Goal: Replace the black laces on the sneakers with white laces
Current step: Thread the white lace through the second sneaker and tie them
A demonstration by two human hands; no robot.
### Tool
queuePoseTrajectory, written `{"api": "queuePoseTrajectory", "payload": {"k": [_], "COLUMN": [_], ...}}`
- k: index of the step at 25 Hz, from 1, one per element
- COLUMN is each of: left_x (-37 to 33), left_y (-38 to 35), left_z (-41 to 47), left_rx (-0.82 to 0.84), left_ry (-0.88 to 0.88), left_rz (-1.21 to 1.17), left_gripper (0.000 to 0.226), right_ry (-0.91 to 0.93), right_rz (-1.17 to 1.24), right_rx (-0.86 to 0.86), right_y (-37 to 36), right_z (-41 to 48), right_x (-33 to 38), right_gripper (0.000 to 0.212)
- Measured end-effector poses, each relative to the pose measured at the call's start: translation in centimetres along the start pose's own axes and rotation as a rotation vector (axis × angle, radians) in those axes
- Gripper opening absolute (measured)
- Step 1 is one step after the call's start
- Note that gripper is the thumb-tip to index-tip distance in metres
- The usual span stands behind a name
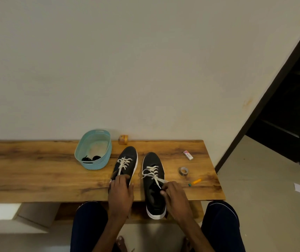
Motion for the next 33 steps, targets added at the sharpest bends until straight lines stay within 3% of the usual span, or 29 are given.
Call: {"api": "queuePoseTrajectory", "payload": {"k": [3, 6, 11, 21, 26, 33], "left_x": [2.1, 3.3, 4.0, 1.3, 0.0, -0.9], "left_y": [1.3, 1.4, 1.0, -2.8, -4.6, -6.9], "left_z": [-0.9, -0.9, -0.6, 0.2, 3.7, 7.1], "left_rx": [0.123, 0.306, 0.443, 0.519, 0.543, 0.649], "left_ry": [0.038, 0.018, 0.037, -0.009, -0.063, -0.112], "left_rz": [0.234, 0.418, 0.3, 0.038, 0.118, 0.221], "left_gripper": [0.032, 0.046, 0.046, 0.037, 0.043, 0.05], "right_ry": [0.147, 0.152, 0.169, 0.136, 0.093, 0.037], "right_rz": [-0.176, -0.295, -0.379, -0.375, -0.399, -0.449], "right_rx": [0.182, 0.328, 0.483, 0.46, 0.476, 0.46], "right_y": [-1.9, -3.1, -4.6, -5.2, -4.6, -3.5], "right_z": [-1.0, -0.7, -0.1, 2.7, 6.6, 10.5], "right_x": [2.2, 3.4, 3.8, 4.7, 3.6, 1.3], "right_gripper": [0.027, 0.049, 0.043, 0.041, 0.036, 0.046]}}
Point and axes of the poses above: each hand's wrist, its own z-axis towards the middle knuckle, its own y-axis out of the back of the hand, x = y × z, the point moved 3 cm from there along z, towards the middle knuckle, and after that the axes turned 13 degrees about -z, right-handed, at the moved point
